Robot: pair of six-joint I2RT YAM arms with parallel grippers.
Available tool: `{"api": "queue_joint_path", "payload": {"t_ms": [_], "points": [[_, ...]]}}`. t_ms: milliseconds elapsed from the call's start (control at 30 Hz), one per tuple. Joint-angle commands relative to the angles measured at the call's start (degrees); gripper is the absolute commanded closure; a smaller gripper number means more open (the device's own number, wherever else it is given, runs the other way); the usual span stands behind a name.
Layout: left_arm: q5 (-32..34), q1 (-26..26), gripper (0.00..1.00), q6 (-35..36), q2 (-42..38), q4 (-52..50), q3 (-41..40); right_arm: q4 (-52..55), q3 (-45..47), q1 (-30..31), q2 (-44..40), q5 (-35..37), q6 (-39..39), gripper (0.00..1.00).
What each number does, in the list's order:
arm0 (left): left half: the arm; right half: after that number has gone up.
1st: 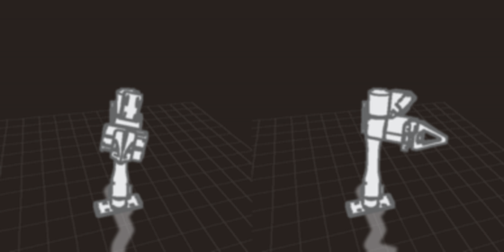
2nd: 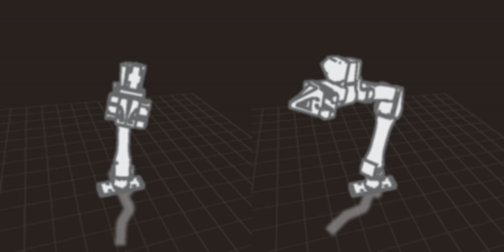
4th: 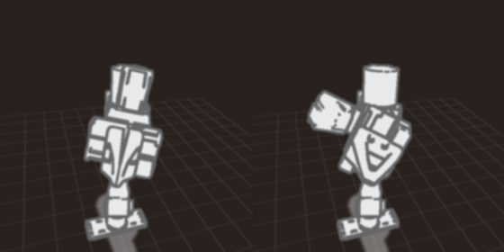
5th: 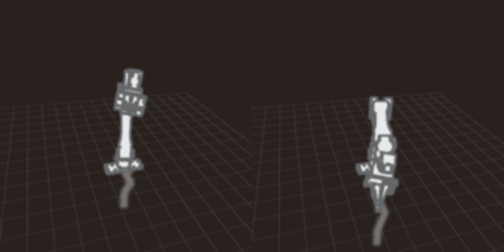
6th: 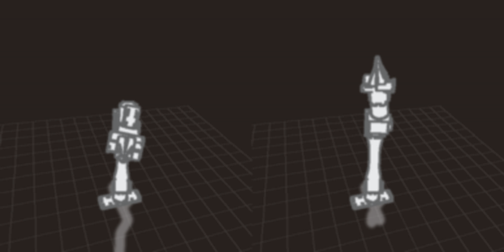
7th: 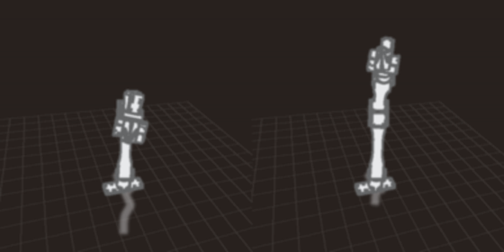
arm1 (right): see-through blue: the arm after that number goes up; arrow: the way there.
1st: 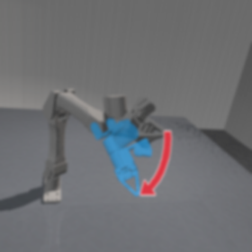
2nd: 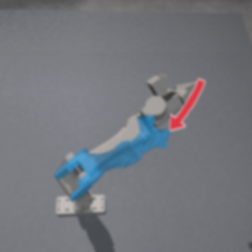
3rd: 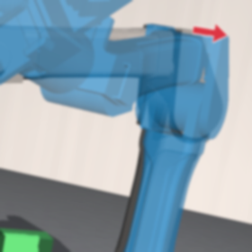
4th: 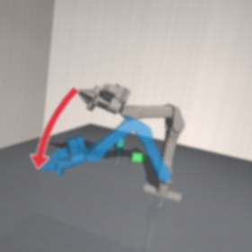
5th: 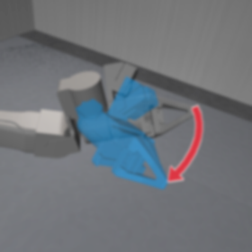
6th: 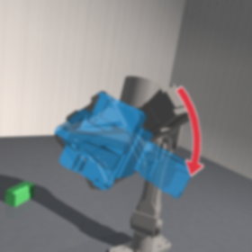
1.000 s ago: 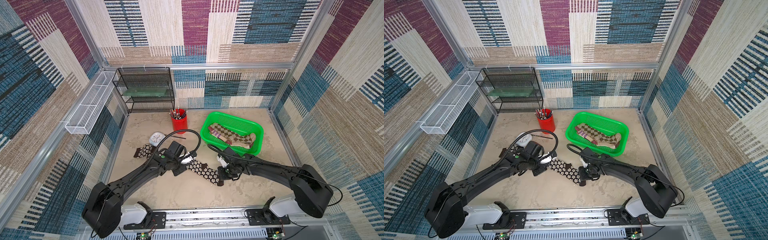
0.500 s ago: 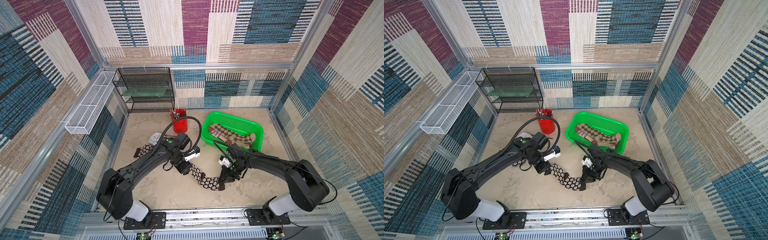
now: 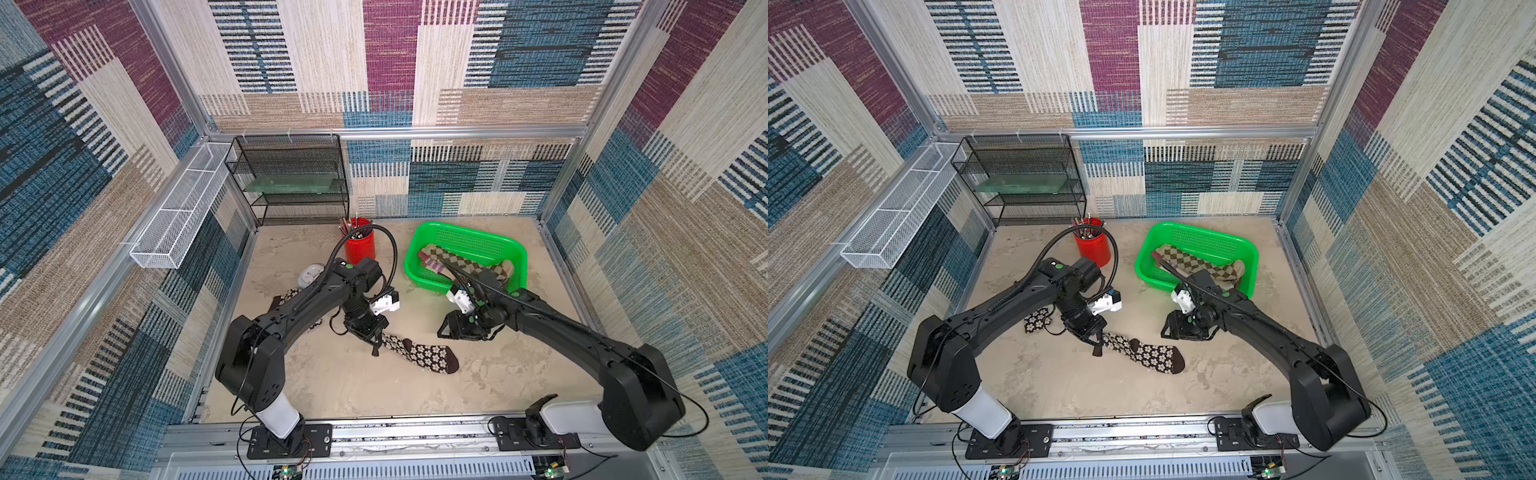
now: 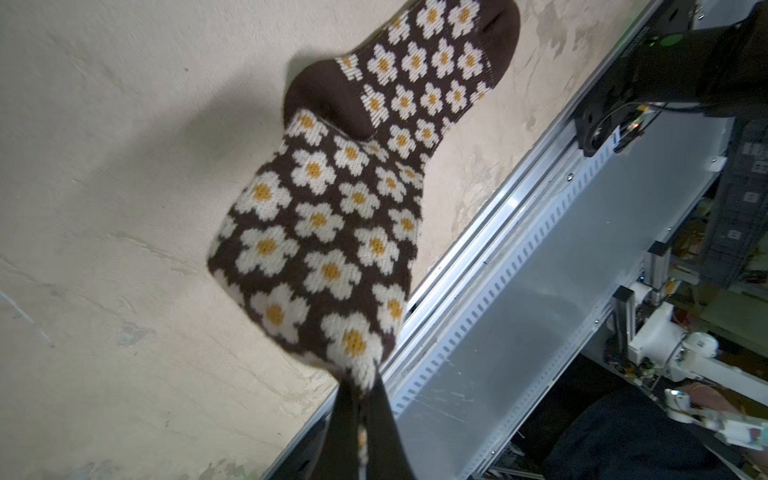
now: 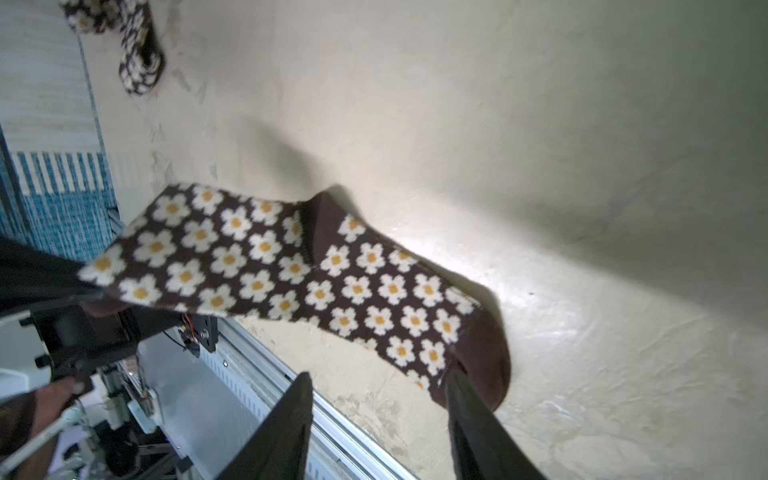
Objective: Place the socks together as a pair
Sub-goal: Adjust the sock at the center of the board.
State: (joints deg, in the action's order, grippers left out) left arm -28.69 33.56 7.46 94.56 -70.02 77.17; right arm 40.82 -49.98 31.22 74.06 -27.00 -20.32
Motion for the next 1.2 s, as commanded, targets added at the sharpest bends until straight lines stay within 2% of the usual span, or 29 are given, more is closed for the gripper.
{"api": "queue_joint_path", "payload": {"t_ms": [0,133,300,433,567,667,833,967,1167], "points": [[-8.5,-0.8,1.00,-4.1,0.2,-1.4,0.8,-4.8,2.2,7.0,-5.1,5.0,-0.2,0.40],[-15.3,-1.9,1.00,-5.9,0.9,-1.4,1.6,-11.2,7.4,13.8,-8.6,6.6,-3.1,0.37],[-20.2,-2.3,1.00,-7.2,1.3,-1.4,4.0,-17.6,8.9,19.8,-7.1,7.1,-2.9,0.33],[-21.1,-2.4,1.00,-7.6,1.3,-1.4,5.2,-20.0,8.8,20.9,-2.9,9.6,-2.7,0.32],[-20.8,-2.5,1.00,-7.7,0.9,-1.4,4.5,-21.0,7.7,19.9,1.5,16.6,-3.8,0.34],[-20.9,-2.5,1.00,-7.7,0.6,-1.4,3.8,-22.5,6.5,18.3,4.7,19.5,-3.7,0.39],[-19.2,-3.0,1.00,-7.9,0.1,-1.4,3.0,-21.3,1.9,14.6,10.1,21.0,-1.8,0.69],[-14.3,-3.6,1.00,-9.1,-0.6,-1.3,2.0,-20.0,-1.1,10.6,10.6,16.5,1.6,0.78],[-0.2,-4.0,1.00,-12.3,-0.3,-1.4,2.8,-13.8,-10.5,5.1,19.0,1.2,7.0,0.88]]}}
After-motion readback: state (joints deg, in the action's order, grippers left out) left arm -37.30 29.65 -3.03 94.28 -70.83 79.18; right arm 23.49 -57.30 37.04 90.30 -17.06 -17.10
